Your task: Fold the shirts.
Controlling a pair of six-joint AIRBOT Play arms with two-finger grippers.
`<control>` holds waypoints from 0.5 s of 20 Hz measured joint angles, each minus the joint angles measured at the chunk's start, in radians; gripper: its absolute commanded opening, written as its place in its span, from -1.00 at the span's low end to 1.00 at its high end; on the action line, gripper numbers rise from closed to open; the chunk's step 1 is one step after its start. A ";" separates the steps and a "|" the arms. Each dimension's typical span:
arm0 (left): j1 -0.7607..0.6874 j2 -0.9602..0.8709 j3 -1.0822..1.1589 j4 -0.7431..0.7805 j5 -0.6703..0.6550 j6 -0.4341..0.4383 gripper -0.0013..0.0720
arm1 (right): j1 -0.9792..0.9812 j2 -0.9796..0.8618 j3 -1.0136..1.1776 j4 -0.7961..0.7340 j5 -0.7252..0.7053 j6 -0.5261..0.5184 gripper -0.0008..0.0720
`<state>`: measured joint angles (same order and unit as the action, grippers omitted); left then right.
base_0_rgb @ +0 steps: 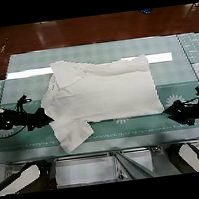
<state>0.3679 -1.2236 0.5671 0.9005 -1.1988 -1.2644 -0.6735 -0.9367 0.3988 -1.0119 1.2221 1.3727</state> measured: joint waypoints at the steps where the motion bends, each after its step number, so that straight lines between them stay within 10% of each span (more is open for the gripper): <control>1: 0.000 0.000 0.000 0.000 0.002 0.000 -0.92 | 0.006 -0.020 0.001 0.014 -0.017 -0.002 0.14; 8: 0.000 0.000 0.000 -0.001 0.010 0.000 -0.92 | 0.045 -0.168 0.042 0.144 -0.090 -0.067 0.14; 10: 0.000 0.000 0.000 -0.001 0.013 0.000 -0.92 | 0.094 -0.214 0.063 0.164 -0.114 -0.075 -0.52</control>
<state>0.3679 -1.2236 0.5671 0.8997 -1.1854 -1.2644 -0.5793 -1.1503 0.4618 -0.8474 1.1080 1.2976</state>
